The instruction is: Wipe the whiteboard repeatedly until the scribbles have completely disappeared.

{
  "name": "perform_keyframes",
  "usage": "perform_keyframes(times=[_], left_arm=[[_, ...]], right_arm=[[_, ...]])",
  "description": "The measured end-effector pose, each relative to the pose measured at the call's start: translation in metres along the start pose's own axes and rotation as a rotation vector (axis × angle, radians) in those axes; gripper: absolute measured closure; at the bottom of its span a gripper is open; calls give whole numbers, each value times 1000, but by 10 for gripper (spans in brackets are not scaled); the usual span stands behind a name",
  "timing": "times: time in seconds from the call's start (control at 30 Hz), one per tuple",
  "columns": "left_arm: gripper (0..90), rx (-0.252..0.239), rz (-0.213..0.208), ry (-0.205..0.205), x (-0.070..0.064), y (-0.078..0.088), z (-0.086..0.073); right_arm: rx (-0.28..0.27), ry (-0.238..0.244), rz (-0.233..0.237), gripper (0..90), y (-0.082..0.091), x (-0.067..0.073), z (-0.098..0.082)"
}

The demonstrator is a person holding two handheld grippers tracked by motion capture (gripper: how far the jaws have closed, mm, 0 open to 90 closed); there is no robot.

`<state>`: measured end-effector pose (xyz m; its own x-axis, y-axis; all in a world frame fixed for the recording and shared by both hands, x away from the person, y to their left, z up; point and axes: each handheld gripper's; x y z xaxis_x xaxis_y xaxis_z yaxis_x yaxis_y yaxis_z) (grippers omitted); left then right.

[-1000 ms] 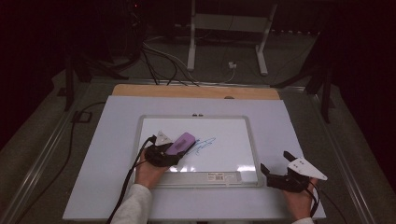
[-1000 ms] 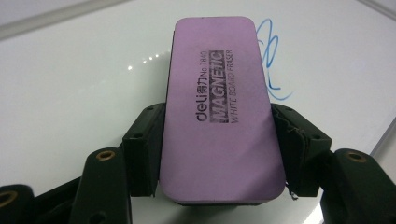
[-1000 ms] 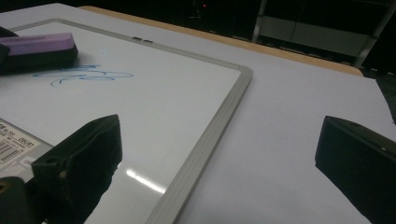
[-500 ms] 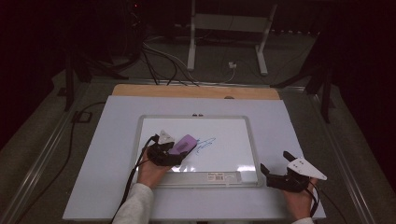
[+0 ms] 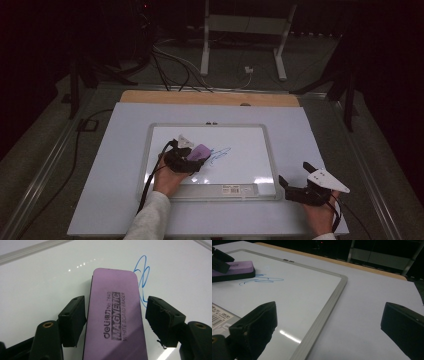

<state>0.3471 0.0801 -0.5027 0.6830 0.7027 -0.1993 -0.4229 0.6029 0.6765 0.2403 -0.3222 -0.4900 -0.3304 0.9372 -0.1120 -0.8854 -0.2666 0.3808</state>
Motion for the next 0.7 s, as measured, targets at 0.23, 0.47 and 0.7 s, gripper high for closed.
perform_keyframes(times=[0.23, 0.47, 0.7], left_arm=[[412, 25, 14, -14, -1, -4, 2], [416, 33, 7, -27, -4, -5, 2], [418, 56, -39, -63, -17, -7, 3]], right_arm=[[0, 1, 0, 10, 0, 0, 0], [-1, 2, 1, 10, 0, 0, 0], [0, 3, 4, 10, -1, 1, 0]])
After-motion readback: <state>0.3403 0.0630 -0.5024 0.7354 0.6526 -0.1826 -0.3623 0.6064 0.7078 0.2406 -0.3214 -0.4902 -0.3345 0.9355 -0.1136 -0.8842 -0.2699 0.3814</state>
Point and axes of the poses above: each handheld gripper's, and its own axes: y roughly backward along the jaws, z roughly out of its top, x roughly to its left, and after that the axes turned 7 degrees about -z, right-handed
